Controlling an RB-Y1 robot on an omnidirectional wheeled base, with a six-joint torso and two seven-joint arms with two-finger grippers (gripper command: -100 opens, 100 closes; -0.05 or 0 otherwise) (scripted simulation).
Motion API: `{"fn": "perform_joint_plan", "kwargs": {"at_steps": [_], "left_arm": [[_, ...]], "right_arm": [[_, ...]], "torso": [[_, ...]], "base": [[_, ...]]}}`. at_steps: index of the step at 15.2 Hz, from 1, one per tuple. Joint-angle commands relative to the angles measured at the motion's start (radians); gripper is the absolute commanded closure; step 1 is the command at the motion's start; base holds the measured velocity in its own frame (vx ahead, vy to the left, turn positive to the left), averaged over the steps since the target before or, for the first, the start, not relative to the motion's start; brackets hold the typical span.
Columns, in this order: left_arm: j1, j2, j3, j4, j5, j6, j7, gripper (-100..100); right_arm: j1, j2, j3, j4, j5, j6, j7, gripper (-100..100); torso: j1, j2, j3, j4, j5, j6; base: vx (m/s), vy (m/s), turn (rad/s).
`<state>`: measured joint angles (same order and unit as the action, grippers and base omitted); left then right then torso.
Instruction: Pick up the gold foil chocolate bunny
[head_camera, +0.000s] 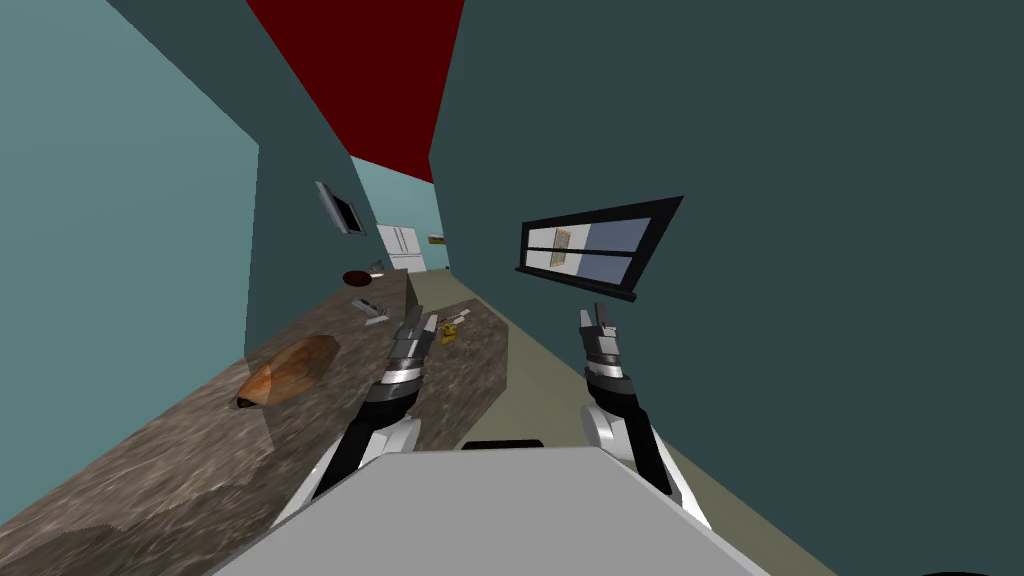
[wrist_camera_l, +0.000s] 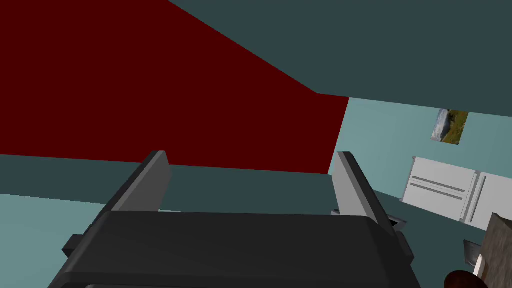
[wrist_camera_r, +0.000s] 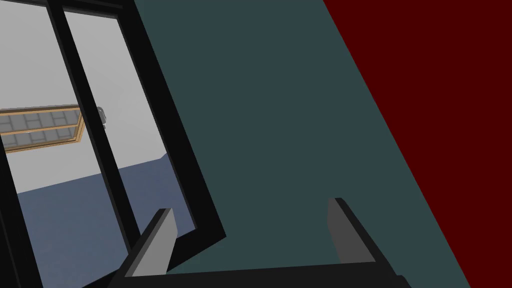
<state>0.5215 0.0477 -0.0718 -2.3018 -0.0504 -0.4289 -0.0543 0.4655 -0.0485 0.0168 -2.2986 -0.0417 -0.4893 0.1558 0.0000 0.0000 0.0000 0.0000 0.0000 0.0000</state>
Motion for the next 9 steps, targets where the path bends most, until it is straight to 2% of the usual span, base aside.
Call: {"fn": "perform_joint_plan", "kwargs": {"at_steps": [1, 5, 9], "left_arm": [[-0.003, 0.039, 0.003, 0.010, -0.005, 0.003, -0.005, -100], [-0.013, 0.098, 0.013, 0.046, -0.021, 0.012, -0.022, -100], [-0.029, 0.147, 0.028, 0.103, -0.047, 0.026, -0.050, -100]], "right_arm": [[0.000, 0.000, 0.000, 0.000, 0.000, 0.000, 0.000, 0], [0.000, 0.000, 0.000, 0.000, 0.000, 0.000, 0.000, 0], [0.000, 0.000, 0.000, 0.000, 0.000, 0.000, 0.000, 0]], "torso": [[0.000, 0.000, 0.000, 0.000, 0.000, 0.000], [0.001, -0.001, -0.001, 0.000, 0.000, 0.000], [0.001, -0.003, -0.002, -0.001, 0.000, 0.000]], "base": [[0.005, 0.000, -0.004], [0.018, 0.003, -0.005], [0.036, 0.003, -0.007]]}}
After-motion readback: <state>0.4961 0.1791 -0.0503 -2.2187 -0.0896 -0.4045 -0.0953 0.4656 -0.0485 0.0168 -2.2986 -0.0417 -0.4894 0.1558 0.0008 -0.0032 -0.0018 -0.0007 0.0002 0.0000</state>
